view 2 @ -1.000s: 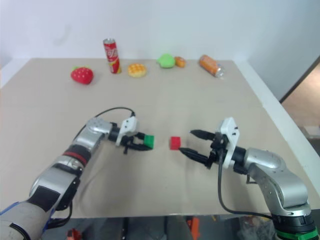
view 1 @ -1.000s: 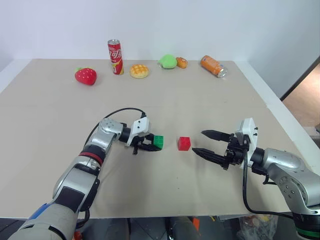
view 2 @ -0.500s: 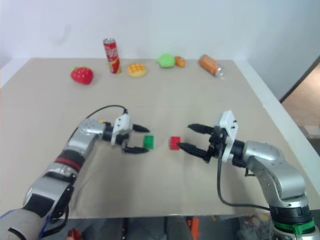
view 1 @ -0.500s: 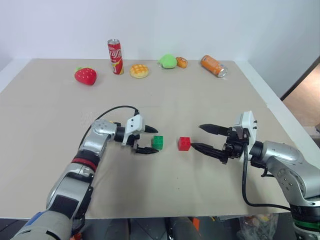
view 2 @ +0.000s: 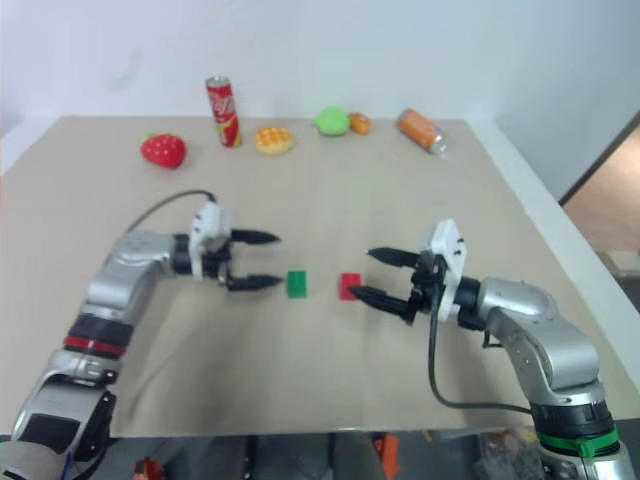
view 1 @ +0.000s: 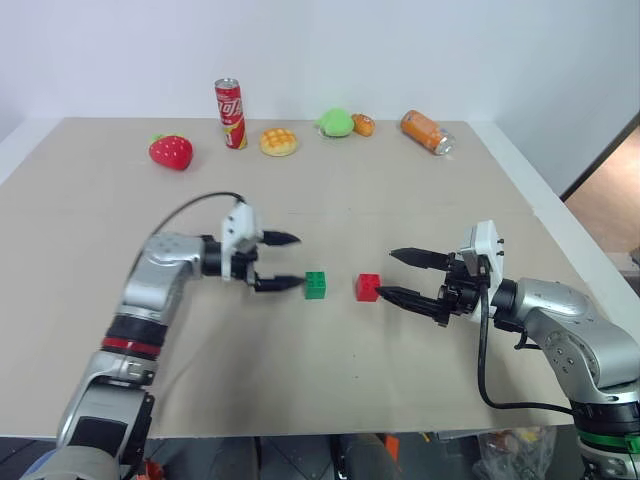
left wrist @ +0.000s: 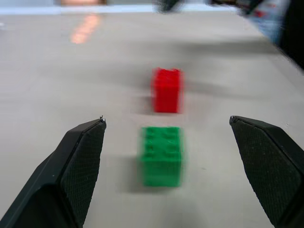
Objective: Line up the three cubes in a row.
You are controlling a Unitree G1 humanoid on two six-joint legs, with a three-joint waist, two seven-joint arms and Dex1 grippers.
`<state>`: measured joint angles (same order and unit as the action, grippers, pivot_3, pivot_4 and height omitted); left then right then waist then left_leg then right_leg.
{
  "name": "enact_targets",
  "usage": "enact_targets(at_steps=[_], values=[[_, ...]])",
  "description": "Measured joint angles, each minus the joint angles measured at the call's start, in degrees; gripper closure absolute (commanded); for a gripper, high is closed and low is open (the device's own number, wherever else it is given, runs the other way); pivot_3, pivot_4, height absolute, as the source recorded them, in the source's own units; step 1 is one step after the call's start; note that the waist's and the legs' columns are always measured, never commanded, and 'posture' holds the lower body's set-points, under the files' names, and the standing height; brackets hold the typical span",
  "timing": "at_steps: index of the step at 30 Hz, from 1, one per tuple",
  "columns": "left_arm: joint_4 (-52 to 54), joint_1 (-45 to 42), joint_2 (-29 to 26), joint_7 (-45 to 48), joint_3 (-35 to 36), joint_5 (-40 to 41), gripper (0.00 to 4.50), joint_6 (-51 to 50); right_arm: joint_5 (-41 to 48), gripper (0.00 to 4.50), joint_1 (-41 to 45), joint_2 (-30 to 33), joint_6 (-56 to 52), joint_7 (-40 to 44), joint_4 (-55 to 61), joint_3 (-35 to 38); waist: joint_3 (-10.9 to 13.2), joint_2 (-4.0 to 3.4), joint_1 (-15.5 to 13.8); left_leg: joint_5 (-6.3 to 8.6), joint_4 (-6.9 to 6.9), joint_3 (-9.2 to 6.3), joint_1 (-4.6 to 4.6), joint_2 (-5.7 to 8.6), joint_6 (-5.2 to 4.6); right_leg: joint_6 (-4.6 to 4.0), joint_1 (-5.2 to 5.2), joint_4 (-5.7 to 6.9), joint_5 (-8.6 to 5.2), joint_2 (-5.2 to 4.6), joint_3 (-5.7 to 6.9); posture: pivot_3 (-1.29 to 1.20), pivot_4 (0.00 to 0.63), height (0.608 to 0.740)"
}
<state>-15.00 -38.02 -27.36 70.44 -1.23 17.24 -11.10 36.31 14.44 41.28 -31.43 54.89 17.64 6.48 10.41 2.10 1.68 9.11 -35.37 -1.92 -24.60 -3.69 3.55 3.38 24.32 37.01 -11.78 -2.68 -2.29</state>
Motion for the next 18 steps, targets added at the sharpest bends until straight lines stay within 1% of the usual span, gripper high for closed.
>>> enact_targets(at_steps=[3, 5, 8, 10, 14, 18], values=[[4.5, 2.2, -2.4, -4.5, 4.7, 2.1, 0.18, -2.6, -0.1, 0.32, -0.1, -0.1, 0.1, 0.0, 0.0, 0.0, 0.0, -0.02, 0.0, 0.01, 0.01, 0.03, 0.02, 0.0, 0.0, 0.01, -0.03, 0.0, -0.01, 0.0, -0.03, 0.0, 0.15, 0.74], [10.5, 7.4, -3.3, -7.9, 7.2, 4.2, 0.18, -6.0, -0.1, 0.32, 0.0, -0.1, 0.1, 0.0, 0.0, -0.1, 0.0, -0.02, 0.0, 0.02, 0.01, 0.09, 0.02, 0.0, -0.01, 0.03, -0.02, -0.01, -0.02, -0.01, -0.1, 0.0, 0.15, 0.74], [15.6, 12.1, -3.9, -11.3, 9.0, 5.9, 0.18, -10.4, -0.6, 0.32, 0.7, -0.4, 0.1, -0.2, 0.0, -0.4, 0.0, -0.02, 0.0, 0.02, 0.0, 0.09, 0.03, -0.01, -0.01, 0.03, 0.0, 0.0, -0.02, -0.01, -0.1, 0.0, 0.15, 0.74], [20.8, 17.2, -4.4, -16.3, 11.4, 6.6, 0.18, -14.5, -1.5, 0.32, 2.4, -1.6, 0.4, -1.3, -0.1, -1.7, 0.0, -0.03, 0.0, 0.02, 0.0, 0.1, 0.09, -0.01, -0.01, 0.0, -0.02, 0.0, 0.0, 0.0, -0.12, 0.0, 0.15, 0.74], [25.4, 24.5, -4.4, -23.7, 12.1, 5.3, 0.18, -18.1, -2.7, 0.32, 4.4, -3.9, 0.5, -3.8, 0.3, -3.9, 0.0, -0.03, 0.0, 0.02, 0.01, 0.13, 0.13, -0.01, -0.01, -0.04, -0.02, 0.0, 0.03, -0.01, -0.15, 0.0, 0.15, 0.74], [27.9, 26.1, -1.3, -31.6, 12.8, 5.1, 0.18, -21.5, -2.7, 0.32, 6.9, -5.5, -0.6, -5.3, 2.0, -5.2, 0.0, -0.04, -0.4, 0.01, -0.02, 0.13, 0.07, 0.01, -0.01, -0.05, -0.03, 0.0, 0.03, 0.0, -0.17, 0.0, 0.15, 0.74]])
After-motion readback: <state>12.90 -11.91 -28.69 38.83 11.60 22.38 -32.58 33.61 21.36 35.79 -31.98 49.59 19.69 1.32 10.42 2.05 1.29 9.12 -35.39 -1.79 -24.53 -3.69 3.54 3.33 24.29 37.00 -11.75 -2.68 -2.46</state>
